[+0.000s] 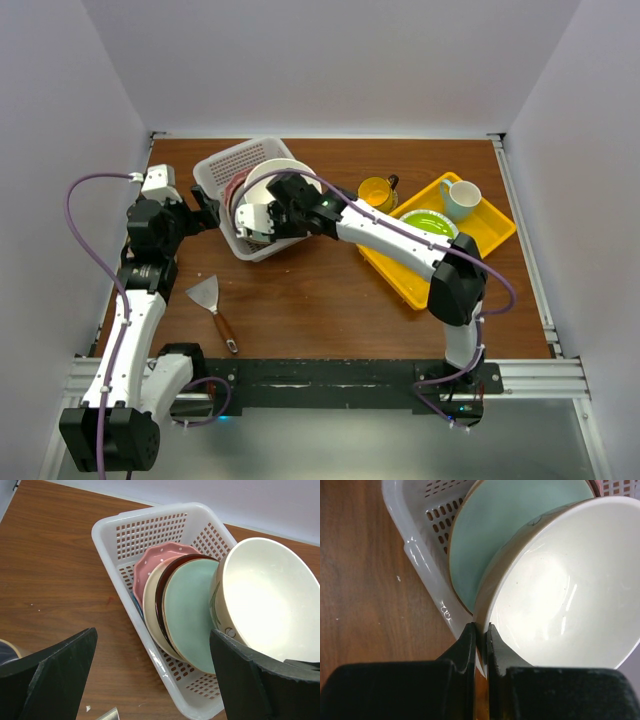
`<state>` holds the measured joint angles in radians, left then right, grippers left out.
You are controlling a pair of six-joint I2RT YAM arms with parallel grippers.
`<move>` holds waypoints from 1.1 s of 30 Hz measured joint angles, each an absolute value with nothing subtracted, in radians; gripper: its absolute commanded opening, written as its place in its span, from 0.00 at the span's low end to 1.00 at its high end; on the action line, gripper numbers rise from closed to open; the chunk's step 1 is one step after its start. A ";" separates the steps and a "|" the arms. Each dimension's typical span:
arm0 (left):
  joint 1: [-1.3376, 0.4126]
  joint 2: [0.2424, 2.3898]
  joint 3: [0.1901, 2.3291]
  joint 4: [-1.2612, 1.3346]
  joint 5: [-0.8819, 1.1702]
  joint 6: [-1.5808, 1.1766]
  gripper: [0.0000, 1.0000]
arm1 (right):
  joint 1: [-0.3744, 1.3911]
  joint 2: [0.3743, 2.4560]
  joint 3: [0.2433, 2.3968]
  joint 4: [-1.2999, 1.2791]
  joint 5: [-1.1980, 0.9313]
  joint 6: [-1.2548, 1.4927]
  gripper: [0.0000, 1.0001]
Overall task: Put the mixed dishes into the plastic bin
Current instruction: Place the bowl in the plastic bin.
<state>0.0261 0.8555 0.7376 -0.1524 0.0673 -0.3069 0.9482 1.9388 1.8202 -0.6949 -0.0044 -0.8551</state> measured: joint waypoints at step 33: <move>0.026 0.856 0.738 -0.152 0.074 -0.307 1.00 | 0.947 1.733 1.589 -0.351 0.054 -0.786 0.51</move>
<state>0.0261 0.8558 0.7376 -0.1520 0.0742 -0.3069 0.9466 1.7329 1.5894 -0.3508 0.0536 -0.7860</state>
